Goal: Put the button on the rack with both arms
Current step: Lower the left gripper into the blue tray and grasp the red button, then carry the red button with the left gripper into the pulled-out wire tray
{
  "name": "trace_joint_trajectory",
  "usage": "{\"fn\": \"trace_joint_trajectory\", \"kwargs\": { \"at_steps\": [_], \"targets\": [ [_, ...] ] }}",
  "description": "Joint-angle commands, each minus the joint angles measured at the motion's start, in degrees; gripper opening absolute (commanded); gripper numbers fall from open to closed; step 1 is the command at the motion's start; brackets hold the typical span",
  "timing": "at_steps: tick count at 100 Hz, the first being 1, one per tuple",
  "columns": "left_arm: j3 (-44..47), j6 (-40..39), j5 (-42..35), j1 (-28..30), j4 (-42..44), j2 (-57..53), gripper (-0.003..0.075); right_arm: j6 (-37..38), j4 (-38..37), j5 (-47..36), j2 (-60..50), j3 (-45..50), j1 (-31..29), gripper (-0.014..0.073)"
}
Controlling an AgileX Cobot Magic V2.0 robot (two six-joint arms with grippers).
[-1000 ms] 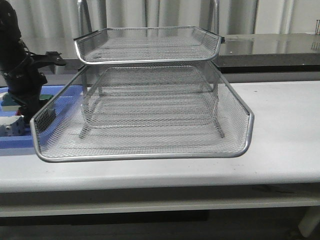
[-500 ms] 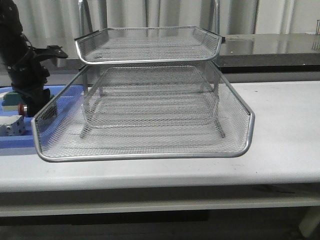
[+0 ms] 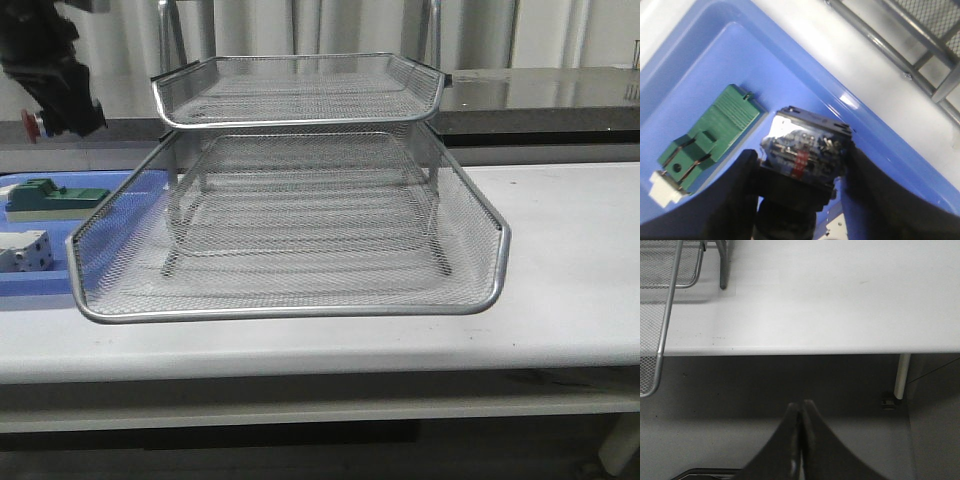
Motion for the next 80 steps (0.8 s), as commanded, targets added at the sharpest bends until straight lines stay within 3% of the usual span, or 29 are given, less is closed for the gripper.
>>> {"fn": "trace_joint_trajectory", "kwargs": {
  "at_steps": [1, 17, 45, 60, 80],
  "targets": [
    [-1.9, -2.0, 1.4, 0.2, -1.4, -7.1, -0.002, -0.1, -1.0, -2.7, -0.4, -1.8, -0.2, -0.007],
    [2.3, -7.5, 1.4, 0.2, -1.4, -14.0, -0.002, -0.1, -1.0, -2.7, -0.4, -1.8, -0.2, -0.007],
    [21.5, -8.9, 1.4, -2.6, -2.1, -32.0, -0.002, -0.1, -1.0, -2.7, -0.4, -1.8, -0.2, -0.007],
    [29.3, -8.8, 1.4, -7.0, -2.3, -39.4, -0.002, -0.1, -1.0, -2.7, -0.4, -1.8, -0.2, -0.007],
    [32.6, -8.7, 1.3, -15.6, -4.6, -40.9, -0.002, -0.1, -1.0, -2.7, -0.4, -1.8, -0.2, -0.007]
  ]
}}
